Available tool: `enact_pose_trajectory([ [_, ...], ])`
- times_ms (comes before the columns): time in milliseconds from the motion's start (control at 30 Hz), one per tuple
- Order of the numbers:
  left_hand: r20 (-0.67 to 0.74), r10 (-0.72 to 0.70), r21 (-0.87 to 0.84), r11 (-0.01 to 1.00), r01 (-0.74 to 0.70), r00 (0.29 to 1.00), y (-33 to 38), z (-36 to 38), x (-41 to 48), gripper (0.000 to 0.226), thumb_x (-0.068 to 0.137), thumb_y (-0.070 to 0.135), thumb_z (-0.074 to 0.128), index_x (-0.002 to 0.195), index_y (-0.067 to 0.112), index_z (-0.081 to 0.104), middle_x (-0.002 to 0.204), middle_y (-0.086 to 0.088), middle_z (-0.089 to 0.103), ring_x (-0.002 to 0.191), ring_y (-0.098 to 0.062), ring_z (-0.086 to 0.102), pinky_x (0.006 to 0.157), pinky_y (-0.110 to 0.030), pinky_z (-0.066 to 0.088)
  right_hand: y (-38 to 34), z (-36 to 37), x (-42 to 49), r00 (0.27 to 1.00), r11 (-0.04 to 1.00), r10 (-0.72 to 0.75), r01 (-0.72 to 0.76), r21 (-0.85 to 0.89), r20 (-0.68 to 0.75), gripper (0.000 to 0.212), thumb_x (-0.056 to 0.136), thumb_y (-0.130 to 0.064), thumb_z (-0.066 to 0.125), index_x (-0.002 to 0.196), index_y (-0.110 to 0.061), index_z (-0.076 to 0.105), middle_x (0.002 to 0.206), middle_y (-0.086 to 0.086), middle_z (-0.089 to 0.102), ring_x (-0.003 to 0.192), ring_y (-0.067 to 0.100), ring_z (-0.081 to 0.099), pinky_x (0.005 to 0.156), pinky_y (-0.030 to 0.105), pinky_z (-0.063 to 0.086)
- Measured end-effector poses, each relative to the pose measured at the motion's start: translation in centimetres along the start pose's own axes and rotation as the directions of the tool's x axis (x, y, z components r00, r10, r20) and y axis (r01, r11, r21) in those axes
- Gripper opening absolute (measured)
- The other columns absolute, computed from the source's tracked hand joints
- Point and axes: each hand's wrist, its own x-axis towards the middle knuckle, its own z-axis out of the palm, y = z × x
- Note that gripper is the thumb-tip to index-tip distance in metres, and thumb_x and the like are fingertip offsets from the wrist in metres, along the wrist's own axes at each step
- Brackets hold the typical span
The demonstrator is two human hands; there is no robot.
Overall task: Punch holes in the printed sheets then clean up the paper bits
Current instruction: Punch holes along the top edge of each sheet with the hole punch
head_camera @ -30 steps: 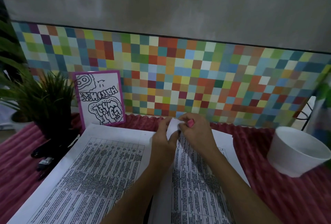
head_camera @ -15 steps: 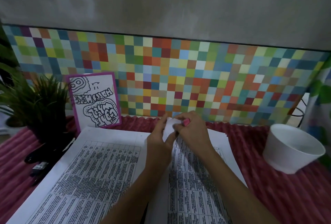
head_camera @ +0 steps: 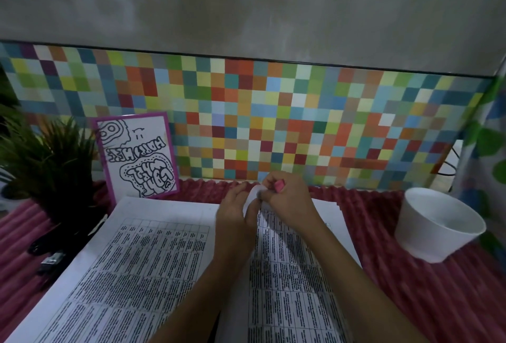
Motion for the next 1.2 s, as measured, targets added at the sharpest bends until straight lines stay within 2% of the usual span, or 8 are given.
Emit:
enact_pose_trajectory([
  [67,0.048,-0.051,-0.073,0.996,0.055,0.998,0.5,-0.2,0.0,0.026,0.1,0.018,0.053,0.124,0.011,0.061,0.111,0.01,0.058,0.101,0.0,0.053,0.081,0.0,0.032,-0.3,-0.6,0.0,0.999,1.0,0.028,-0.028,0.011,0.016,0.015,0.082,-0.007,0.068,0.091,-0.018,0.073,0.082,-0.004,0.066,0.075,0.014,0.057,0.071,0.032,0.05],
  [167,0.142,-0.153,-0.247,0.951,0.185,0.978,0.4,-0.3,0.4,0.018,0.101,0.017,0.052,0.107,0.033,0.056,0.102,0.015,0.064,0.081,0.004,0.057,0.079,-0.015,0.042,-0.4,-1.5,0.1,0.995,0.996,0.086,-0.084,-0.034,0.051,0.039,0.088,-0.007,0.064,0.126,-0.017,0.065,0.094,-0.001,0.07,0.073,0.02,0.061,0.071,0.028,0.048],
  [267,0.21,-0.227,-0.375,0.88,0.293,0.951,-0.3,-0.2,0.7,0.012,0.095,0.021,0.06,0.105,0.02,0.065,0.095,-0.002,0.072,0.088,-0.013,0.068,0.08,-0.033,0.053,-0.6,-1.6,0.2,0.985,0.989,0.141,-0.136,-0.05,0.1,0.036,0.088,-0.007,0.065,0.123,-0.016,0.066,0.129,0.009,0.063,0.09,0.021,0.067,0.076,0.025,0.053],
  [400,0.206,-0.234,-0.446,0.841,0.305,0.95,-0.6,-0.1,0.8,0.026,0.085,0.025,0.063,0.108,0.015,0.07,0.098,-0.004,0.075,0.094,-0.021,0.071,0.085,-0.042,0.057,-0.6,-1.7,0.3,0.978,0.986,0.134,-0.115,-0.123,0.159,0.036,0.09,-0.005,0.06,0.123,-0.016,0.066,0.132,0.009,0.062,0.064,0.004,0.058,0.055,0.013,0.042],
  [533,0.192,-0.222,-0.474,0.832,0.288,0.956,-0.8,-0.2,0.9,0.03,0.087,0.025,0.064,0.113,0.011,0.068,0.101,-0.007,0.074,0.096,-0.024,0.07,0.088,-0.05,0.056,-1.2,-1.8,-0.1,0.973,0.98,0.129,-0.095,-0.176,0.193,0.037,0.088,-0.007,0.06,0.124,-0.015,0.066,0.133,0.009,0.061,0.091,0.023,0.068,0.079,0.03,0.057],
  [833,0.166,-0.219,-0.539,0.797,0.274,0.962,-0.3,-0.6,0.9,0.02,0.085,0.025,0.071,0.1,0.012,0.071,0.092,-0.017,0.072,0.089,-0.04,0.068,0.08,-0.061,0.054,-2.1,-2.9,-0.3,0.97,0.956,0.175,-0.126,-0.267,0.169,0.025,0.09,-0.012,0.061,0.111,-0.006,0.072,0.105,0.011,0.07,0.066,0.017,0.058,0.07,0.037,0.055],
  [1033,0.27,-0.22,-0.572,0.747,0.34,0.937,0.4,-0.7,1.2,0.014,0.095,0.007,0.06,0.101,0.012,0.072,0.093,-0.004,0.076,0.088,-0.017,0.073,0.073,-0.023,0.057,-2.8,-3.4,-1.2,0.962,0.981,0.108,-0.063,-0.184,0.25,0.027,0.087,-0.002,0.06,0.111,-0.008,0.071,0.071,-0.004,0.066,0.054,0.007,0.059,0.053,0.022,0.048],
  [1200,0.293,-0.224,-0.558,0.75,0.356,0.93,0.5,-0.6,1.3,0.015,0.097,0.009,0.057,0.105,0.013,0.069,0.099,-0.004,0.075,0.094,-0.018,0.071,0.079,-0.024,0.056,-2.1,-3.3,-1.9,0.967,0.983,0.054,-0.007,-0.184,0.249,0.04,0.087,-0.004,0.061,0.123,-0.021,0.066,0.06,-0.011,0.054,0.049,-0.002,0.047,0.052,0.015,0.039],
])
